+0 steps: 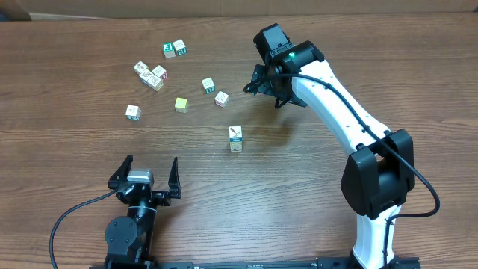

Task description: Form a tower

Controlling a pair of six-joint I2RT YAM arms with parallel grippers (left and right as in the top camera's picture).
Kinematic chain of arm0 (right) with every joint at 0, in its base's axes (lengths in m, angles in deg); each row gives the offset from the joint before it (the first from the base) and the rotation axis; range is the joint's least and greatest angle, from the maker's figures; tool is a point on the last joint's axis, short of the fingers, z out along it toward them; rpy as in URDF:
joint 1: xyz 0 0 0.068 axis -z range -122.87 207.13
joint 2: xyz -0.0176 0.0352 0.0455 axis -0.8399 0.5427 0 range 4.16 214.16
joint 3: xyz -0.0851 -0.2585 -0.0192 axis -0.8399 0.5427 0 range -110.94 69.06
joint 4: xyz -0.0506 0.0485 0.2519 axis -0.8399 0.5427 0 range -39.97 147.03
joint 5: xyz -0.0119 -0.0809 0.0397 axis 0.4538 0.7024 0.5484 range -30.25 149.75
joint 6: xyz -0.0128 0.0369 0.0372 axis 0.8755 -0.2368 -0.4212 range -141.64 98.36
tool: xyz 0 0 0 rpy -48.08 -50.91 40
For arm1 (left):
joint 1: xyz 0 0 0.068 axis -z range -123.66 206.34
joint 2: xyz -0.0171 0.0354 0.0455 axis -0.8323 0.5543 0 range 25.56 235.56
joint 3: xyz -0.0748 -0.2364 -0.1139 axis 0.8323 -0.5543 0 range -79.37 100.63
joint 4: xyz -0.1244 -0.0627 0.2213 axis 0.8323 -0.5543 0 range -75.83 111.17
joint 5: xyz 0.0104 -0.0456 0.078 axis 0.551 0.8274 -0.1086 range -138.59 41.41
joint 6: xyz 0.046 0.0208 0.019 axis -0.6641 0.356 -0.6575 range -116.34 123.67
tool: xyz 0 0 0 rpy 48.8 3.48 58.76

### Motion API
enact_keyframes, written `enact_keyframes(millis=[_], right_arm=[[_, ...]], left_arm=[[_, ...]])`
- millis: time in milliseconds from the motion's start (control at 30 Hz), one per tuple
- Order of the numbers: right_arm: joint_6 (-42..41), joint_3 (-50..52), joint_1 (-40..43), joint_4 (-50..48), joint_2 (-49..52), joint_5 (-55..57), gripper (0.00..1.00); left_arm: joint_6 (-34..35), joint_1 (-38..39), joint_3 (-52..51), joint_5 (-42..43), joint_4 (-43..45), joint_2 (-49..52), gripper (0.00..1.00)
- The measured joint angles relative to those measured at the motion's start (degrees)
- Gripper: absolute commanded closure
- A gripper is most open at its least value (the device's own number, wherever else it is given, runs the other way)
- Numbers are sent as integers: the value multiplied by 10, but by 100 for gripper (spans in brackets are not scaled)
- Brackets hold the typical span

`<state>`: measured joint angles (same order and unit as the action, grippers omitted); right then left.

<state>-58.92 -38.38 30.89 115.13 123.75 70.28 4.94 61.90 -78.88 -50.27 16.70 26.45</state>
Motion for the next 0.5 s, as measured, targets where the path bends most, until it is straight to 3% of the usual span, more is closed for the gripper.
enact_keyframes(millis=[500], right_arm=[[0,0,0,0,0,0,0]], left_arm=[[0,0,0,0,0,0,1]])
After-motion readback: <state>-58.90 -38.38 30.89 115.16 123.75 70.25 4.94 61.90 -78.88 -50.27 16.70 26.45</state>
